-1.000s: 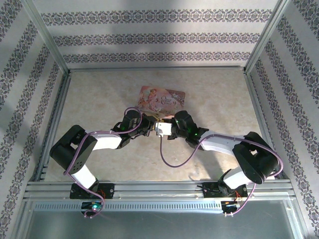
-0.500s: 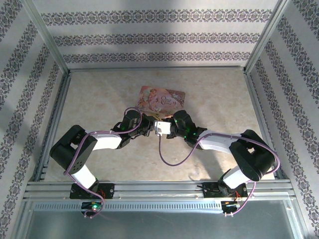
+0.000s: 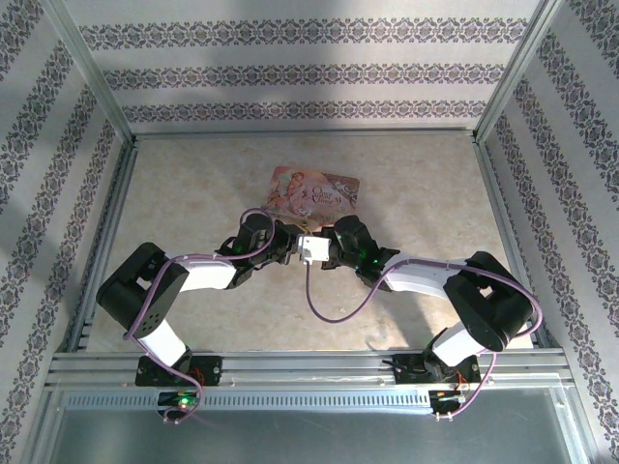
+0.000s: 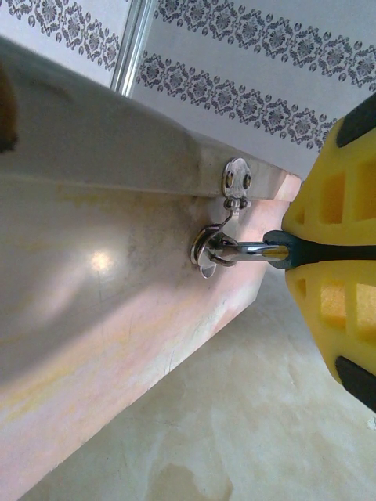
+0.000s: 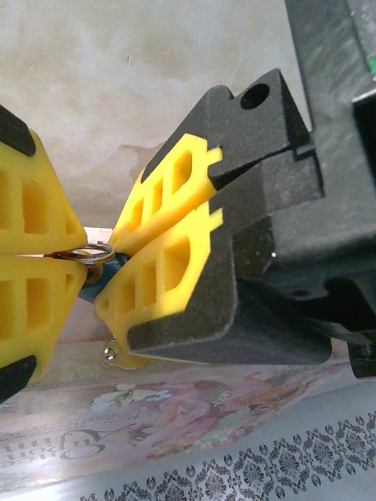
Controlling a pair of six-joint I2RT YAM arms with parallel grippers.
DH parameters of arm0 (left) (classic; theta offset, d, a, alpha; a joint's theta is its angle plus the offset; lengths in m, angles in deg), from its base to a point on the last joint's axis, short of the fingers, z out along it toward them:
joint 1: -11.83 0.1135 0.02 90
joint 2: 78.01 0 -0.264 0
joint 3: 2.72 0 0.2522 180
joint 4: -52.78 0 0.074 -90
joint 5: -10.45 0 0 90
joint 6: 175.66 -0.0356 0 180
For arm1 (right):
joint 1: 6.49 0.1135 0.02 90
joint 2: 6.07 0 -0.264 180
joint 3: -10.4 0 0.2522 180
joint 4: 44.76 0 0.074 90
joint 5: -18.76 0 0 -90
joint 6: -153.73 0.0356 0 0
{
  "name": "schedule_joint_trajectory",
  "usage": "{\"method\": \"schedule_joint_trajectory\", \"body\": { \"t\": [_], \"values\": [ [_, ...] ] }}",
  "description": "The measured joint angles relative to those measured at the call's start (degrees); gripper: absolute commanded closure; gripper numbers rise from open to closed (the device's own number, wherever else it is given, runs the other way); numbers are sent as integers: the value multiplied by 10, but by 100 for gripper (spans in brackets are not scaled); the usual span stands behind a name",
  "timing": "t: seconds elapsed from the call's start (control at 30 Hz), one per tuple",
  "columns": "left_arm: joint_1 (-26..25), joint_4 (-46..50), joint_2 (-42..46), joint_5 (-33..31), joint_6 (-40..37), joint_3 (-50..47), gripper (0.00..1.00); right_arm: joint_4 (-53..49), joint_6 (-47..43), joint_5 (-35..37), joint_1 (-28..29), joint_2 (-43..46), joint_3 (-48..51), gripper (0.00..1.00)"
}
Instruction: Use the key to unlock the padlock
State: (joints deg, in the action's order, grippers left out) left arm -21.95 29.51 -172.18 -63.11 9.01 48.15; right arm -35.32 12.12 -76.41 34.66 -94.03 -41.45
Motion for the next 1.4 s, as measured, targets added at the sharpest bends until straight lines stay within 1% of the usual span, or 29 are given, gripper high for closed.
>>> {"method": "schedule_joint_trajectory", "body": {
  "t": [0.23,0.5,0.73,1.1,1.2,1.4],
  "values": [
    [0,0,0,-1,2,0,100,3,13,9,4,0,0,100],
    [0,-1,0,-2,2,0,100,7,66,13,6,0,1,100],
    [0,-4,0,-3,3,0,100,35,159,12,6,0,13,100],
    [1,-8,0,-21,3,0,100,128,328,11,6,-26,38,100],
    [1,-8,0,-22,3,0,100,149,354,11,6,-32,44,100],
    [1,-8,0,-23,3,0,100,173,376,11,7,-37,52,100]
  ]
}}
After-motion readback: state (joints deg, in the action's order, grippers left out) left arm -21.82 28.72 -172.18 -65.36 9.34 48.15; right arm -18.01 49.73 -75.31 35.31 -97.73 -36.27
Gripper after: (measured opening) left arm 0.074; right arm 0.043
